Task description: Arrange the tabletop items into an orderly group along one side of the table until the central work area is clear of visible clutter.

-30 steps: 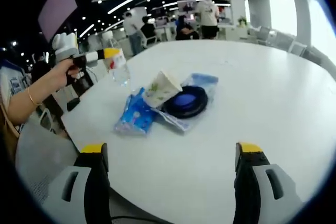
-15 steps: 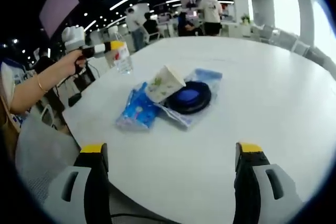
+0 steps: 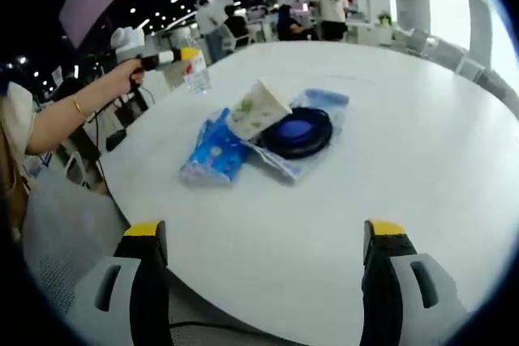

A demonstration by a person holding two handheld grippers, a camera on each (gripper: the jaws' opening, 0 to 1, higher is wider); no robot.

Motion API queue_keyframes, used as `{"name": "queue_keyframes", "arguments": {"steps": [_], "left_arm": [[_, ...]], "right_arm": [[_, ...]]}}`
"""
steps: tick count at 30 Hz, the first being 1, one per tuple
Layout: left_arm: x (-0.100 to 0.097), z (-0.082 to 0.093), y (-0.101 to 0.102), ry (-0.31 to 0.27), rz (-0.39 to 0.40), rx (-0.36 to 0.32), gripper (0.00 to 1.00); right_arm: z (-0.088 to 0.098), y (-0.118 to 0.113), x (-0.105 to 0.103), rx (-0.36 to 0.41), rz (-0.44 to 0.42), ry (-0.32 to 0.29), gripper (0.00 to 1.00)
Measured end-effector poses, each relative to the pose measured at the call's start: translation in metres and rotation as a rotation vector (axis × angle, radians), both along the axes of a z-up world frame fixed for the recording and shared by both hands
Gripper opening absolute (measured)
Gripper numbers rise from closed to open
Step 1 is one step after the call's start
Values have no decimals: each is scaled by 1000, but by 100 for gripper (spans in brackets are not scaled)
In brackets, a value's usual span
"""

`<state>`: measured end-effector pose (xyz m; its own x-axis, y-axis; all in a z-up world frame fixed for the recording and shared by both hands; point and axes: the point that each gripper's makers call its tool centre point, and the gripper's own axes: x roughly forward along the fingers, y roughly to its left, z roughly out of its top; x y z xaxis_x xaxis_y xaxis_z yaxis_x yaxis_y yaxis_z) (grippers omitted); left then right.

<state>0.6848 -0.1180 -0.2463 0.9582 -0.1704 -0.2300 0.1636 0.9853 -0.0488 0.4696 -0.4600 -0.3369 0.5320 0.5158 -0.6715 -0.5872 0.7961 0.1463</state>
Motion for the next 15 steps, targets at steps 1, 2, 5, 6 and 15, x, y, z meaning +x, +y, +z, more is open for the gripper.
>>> {"name": "queue_keyframes", "arguments": {"steps": [1,2,5,6,15], "left_arm": [[2,-1,2,3,1,-7,38],[7,-4,6,11,-6,-8,38],[16,-5,12,10,-17,6,38],[18,-5,13,6,-21,11,38],[39,-20,25,20,-44,56,38]], "right_arm": [[-2,-1,-1,-6,-4,8,99],[-3,-2,-2,-9,-7,12,99],[-8,-1,-4,-15,-3,34,99],[-11,-1,-6,-24,1,43,99],[-15,-8,-8,-52,0,64,100]]}}
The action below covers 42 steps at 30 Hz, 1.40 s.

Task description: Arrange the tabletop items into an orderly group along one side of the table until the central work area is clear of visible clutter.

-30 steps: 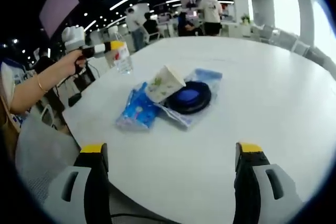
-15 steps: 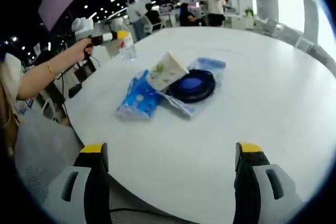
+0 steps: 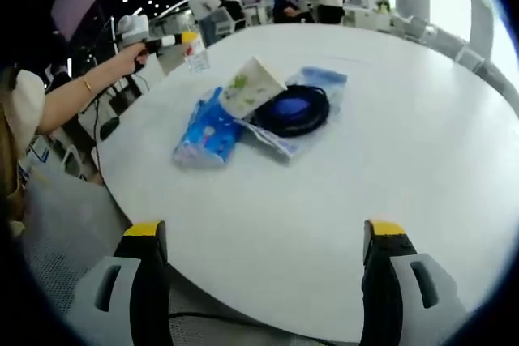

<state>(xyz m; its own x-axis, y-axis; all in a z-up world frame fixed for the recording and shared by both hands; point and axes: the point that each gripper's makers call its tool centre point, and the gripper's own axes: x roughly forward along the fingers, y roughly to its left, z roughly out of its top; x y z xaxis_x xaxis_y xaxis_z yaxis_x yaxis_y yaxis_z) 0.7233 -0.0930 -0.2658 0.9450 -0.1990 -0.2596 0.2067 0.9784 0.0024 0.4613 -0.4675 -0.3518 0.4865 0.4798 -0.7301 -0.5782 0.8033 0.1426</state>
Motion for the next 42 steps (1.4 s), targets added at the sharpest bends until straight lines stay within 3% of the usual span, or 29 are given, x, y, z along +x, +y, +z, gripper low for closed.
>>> {"name": "queue_keyframes", "arguments": {"steps": [4,9,15,22,30,37,42], "left_arm": [[6,-6,4,-3,-8,-9,38],[9,-9,7,-2,-8,-29,38],[13,-13,6,-1,-22,15,38],[14,-18,10,5,-1,2,38],[12,-18,7,-21,12,-29,38],[11,-17,5,-58,17,0,39],[14,-18,9,-59,23,-35,39]], "right_arm": [[5,2,2,40,-16,-10,99],[1,-3,3,30,-23,1,99],[1,-4,3,17,-15,-5,99],[4,-5,5,12,-19,-20,99],[4,-6,6,-4,-20,-25,99],[5,-6,8,-4,-25,-30,99],[7,-8,10,-5,-35,-38,99]]}}
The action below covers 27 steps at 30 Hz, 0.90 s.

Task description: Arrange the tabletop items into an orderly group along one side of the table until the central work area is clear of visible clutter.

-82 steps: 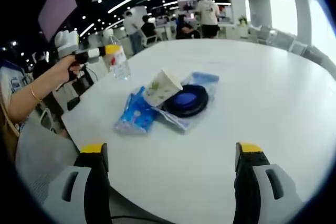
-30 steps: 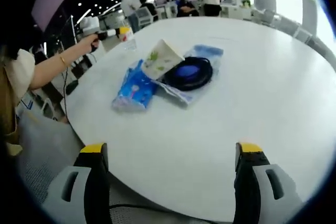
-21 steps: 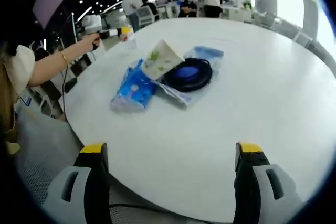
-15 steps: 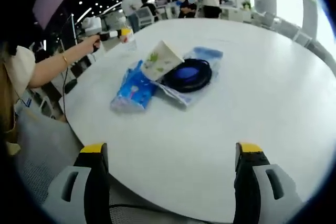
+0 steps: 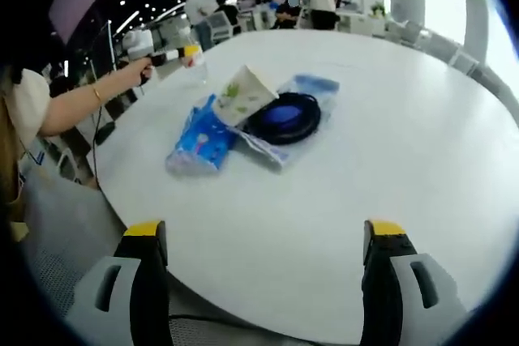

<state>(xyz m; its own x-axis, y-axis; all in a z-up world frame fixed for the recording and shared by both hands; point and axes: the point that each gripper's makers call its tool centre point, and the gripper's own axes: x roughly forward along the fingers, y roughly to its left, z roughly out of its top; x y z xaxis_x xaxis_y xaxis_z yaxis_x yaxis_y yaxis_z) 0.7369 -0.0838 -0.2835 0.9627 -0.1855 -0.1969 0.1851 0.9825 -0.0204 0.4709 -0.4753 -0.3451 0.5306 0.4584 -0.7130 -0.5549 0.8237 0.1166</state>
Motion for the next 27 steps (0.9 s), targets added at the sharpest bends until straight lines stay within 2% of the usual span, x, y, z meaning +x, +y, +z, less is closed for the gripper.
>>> {"name": "queue_keyframes", "arguments": {"steps": [3,8,9,10,12,15,19,21,24,27], "left_arm": [[2,-1,0,0,-31,28,39],[2,-2,1,18,-38,18,40],[2,-3,3,28,-23,19,42],[2,-3,7,33,4,50,49],[3,0,8,17,15,46,60],[2,9,5,1,15,23,59],[0,16,3,-9,19,27,73],[-3,17,1,-2,10,23,76],[-12,15,-11,18,-46,-3,79],[-19,12,-17,32,-86,61,85]], "right_arm": [[1,-2,1,-10,-4,-7,99],[1,-2,2,-8,-5,-11,99],[2,-2,2,-9,-5,-13,99],[2,-2,2,-9,-5,-14,99],[2,-2,3,-9,-6,-18,99],[5,-2,4,-5,-8,-28,99],[9,-2,6,9,-21,-43,99],[10,-3,7,-6,-18,-49,99],[12,-3,7,-23,-12,-68,99],[16,0,7,14,-17,-69,99]]}}
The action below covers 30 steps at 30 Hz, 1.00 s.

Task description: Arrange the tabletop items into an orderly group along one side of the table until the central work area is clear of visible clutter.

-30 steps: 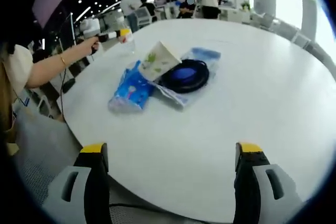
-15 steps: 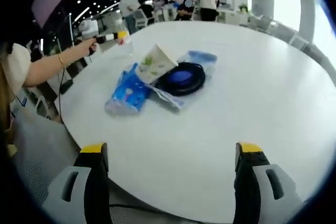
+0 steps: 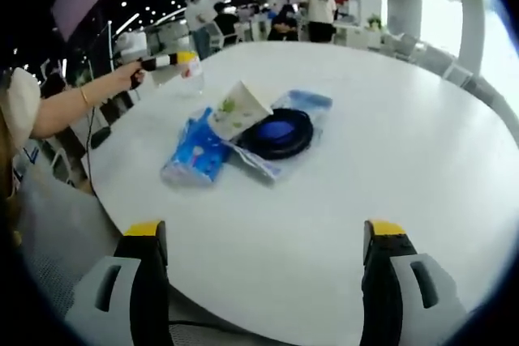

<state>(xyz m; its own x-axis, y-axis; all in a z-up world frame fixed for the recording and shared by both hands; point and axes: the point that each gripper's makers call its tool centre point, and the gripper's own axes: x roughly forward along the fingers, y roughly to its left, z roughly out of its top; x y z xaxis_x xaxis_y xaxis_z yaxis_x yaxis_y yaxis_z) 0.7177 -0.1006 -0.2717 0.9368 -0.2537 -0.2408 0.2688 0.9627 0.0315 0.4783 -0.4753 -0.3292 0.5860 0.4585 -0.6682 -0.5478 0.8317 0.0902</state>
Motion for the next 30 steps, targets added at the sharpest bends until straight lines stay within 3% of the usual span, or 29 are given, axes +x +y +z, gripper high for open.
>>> {"name": "queue_keyframes", "arguments": {"steps": [5,13,18,23,27,30], "left_arm": [[-11,3,-7,3,-15,-53,99],[-32,7,-18,5,-72,-16,99],[-39,9,-22,5,-104,-43,99],[-64,11,-39,29,-157,-28,99],[-77,17,-54,14,-192,-12,99],[-87,19,-66,22,-226,-53,99]], "right_arm": [[1,0,0,-4,2,-5,100],[6,1,0,5,2,-20,100],[7,3,1,12,5,-26,100],[11,2,2,28,-4,-36,100],[12,3,2,35,-3,-39,99],[14,4,2,41,0,-46,99]]}}
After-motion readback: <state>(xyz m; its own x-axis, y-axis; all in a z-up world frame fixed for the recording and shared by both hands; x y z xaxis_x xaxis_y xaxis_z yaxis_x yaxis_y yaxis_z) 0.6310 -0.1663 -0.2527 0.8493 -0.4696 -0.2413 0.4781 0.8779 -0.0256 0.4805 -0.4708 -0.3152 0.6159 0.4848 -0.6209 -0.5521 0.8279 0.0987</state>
